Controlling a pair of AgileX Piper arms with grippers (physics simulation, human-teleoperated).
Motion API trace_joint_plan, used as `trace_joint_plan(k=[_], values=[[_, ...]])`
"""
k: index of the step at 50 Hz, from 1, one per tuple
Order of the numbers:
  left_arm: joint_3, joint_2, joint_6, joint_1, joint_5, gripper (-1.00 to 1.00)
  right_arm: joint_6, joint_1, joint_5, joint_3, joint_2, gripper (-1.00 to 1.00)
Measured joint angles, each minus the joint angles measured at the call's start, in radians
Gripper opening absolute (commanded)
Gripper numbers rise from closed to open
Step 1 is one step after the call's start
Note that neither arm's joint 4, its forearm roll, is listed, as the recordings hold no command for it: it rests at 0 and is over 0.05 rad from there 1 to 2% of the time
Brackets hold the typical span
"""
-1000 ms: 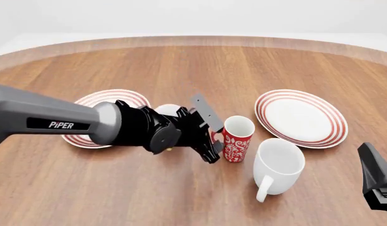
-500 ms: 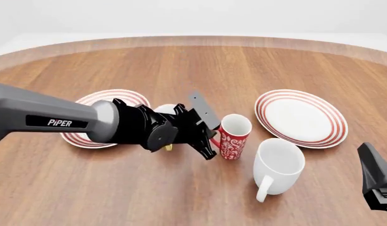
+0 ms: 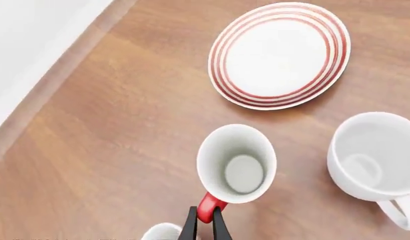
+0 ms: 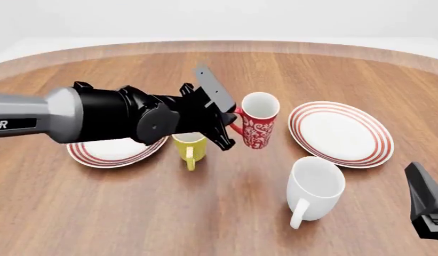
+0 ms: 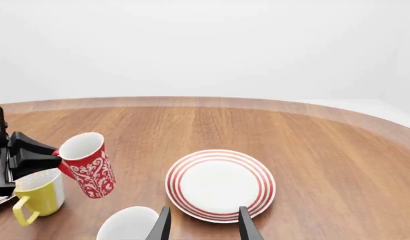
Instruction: Put the red mug on the left plate.
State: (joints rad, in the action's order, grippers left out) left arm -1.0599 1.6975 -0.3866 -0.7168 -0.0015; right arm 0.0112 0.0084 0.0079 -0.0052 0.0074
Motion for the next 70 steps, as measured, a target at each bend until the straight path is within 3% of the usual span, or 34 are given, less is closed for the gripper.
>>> trace_joint_plan(k=[17, 48, 70], values=[[-0.039, -0.121, -0.043, 0.045, 0.091, -1.0, 0.0, 0.0, 0.0, -0.001, 0.0, 1.0], [-0.071, -0.283, -0.055, 0.124, 0.185, -1.0, 0.0, 0.0, -0.005, 0.0, 0.005, 1.0], [-0.031, -0.381, -0.044, 0.211, 0.205, -1.0, 0.0, 0.0, -0.005, 0.0, 0.005, 1.0]])
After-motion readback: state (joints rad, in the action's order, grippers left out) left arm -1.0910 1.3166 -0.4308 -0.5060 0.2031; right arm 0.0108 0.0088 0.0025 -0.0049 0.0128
